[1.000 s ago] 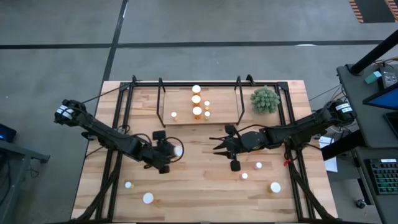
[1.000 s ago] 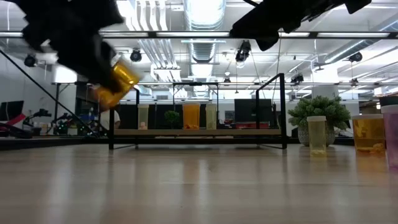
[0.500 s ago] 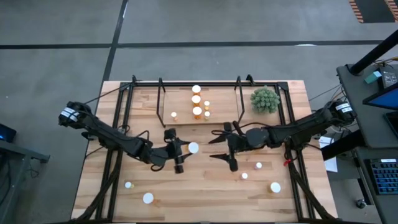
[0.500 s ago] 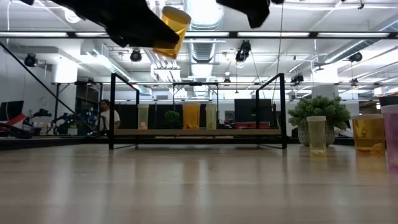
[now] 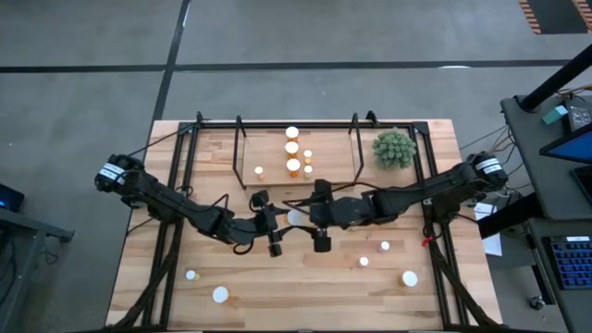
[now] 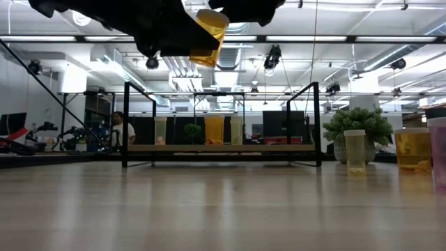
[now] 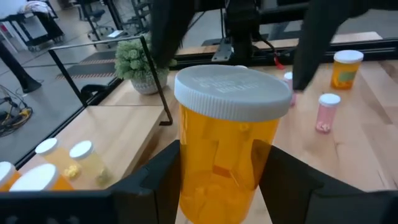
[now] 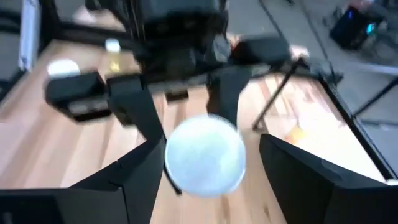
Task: Pick and place medicine bottles onto shelf by color
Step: Put the large orange pill bottle on the shelf
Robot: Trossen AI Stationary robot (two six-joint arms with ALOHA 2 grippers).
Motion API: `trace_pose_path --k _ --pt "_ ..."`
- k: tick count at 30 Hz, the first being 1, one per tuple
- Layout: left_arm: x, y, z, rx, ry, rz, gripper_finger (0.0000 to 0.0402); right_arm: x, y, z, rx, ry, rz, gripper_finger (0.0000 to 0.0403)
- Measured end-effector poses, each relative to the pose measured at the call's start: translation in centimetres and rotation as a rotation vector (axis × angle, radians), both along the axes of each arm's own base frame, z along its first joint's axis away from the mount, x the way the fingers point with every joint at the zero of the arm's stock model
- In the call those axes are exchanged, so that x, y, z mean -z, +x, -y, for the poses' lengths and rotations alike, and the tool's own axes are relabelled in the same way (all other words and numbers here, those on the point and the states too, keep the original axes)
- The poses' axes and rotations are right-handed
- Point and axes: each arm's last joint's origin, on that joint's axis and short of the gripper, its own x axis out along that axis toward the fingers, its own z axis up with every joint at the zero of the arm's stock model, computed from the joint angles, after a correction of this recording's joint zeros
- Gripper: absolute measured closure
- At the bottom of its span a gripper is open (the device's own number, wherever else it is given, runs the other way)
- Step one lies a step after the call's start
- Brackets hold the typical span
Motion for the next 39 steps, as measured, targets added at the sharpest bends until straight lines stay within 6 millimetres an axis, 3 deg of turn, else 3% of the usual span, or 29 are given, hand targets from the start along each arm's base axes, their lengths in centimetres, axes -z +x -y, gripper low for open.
trace_pose_path --k 17,22,26,34,39 --pt "-0.2 0.0 -0.1 -0.001 0.023 -0.002 0.0240 -0.3 2.0 -0.4 0.051 -0.001 -0.108 0.0162" --pt "-0.2 0.0 -0.1 0.000 0.029 -0.004 0.0236 -0.2 1.9 -0.1 0.065 0.012 -0.121 0.0191" --pt "-0.2 0.0 -0.2 -0.001 0.026 -0.004 0.0215 -0.2 1.9 -0.1 0.067 0.015 -0.122 0.0207" --pt "-0.2 0.0 -0.1 0.001 0.034 -0.006 0.0149 -0.2 1.8 0.0 0.074 0.020 -0.128 0.0189" --pt "-0.2 -0.6 -0.1 0.027 0.113 -0.065 0.0129 -0.3 0.9 0.9 0.107 0.022 -0.201 0.0192"
